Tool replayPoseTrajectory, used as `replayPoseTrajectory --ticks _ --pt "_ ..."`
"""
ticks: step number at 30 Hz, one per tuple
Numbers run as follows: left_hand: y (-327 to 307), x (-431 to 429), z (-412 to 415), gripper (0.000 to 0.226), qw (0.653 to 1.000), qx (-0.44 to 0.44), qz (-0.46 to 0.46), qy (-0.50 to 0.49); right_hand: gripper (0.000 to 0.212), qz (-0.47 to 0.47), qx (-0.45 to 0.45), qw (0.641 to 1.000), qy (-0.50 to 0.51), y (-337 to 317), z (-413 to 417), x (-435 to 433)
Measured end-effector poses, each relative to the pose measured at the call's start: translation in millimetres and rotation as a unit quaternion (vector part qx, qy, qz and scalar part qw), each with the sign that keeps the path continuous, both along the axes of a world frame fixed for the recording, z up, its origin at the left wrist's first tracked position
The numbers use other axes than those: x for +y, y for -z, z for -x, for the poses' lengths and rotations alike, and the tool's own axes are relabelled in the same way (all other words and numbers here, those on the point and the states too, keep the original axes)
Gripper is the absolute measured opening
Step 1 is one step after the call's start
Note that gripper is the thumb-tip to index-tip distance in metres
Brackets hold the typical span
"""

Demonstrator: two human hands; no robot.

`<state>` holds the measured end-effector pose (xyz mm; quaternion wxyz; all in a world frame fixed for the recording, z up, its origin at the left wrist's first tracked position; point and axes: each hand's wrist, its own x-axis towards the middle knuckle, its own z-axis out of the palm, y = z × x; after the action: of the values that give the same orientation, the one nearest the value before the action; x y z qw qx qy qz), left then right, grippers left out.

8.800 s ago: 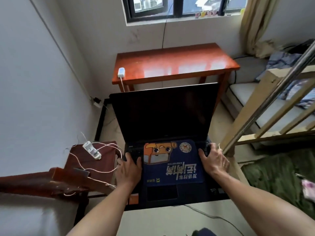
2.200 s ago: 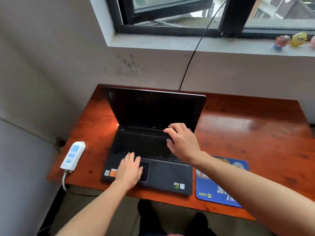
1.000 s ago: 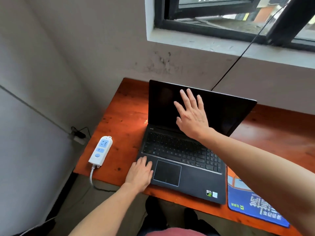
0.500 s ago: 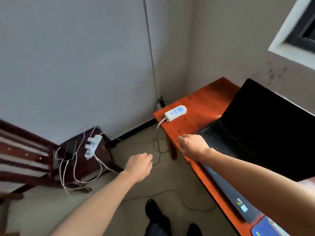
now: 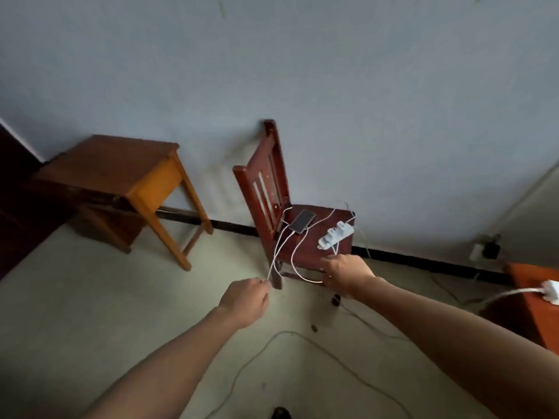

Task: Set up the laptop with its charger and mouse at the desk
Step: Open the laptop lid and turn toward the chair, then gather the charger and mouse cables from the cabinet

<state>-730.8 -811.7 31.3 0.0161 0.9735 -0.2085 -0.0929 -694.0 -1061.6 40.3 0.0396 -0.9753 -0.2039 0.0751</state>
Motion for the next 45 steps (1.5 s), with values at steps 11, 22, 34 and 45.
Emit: replayPoseTrajectory --ticks 11,22,34,45 --pt "-6 253 6 0.023 0.968 -0.004 -0.013 -0.249 0.038 -0.001 0.013 0.97 -0.243 -1 -89 287" --pt "3 466 -55 0.025 0.909 0.006 -0.021 -0.415 0.033 0.005 0.028 0.924 -0.382 10 -212 548" --pt "9 673 -104 0.029 0.853 0.016 -0.01 -0.521 0.035 0.006 0.014 0.894 -0.447 14 -320 813" --pt "-3 956 -180 0.029 0.874 0.022 -0.012 -0.486 0.029 0.002 0.023 0.912 -0.409 15 -386 1058"
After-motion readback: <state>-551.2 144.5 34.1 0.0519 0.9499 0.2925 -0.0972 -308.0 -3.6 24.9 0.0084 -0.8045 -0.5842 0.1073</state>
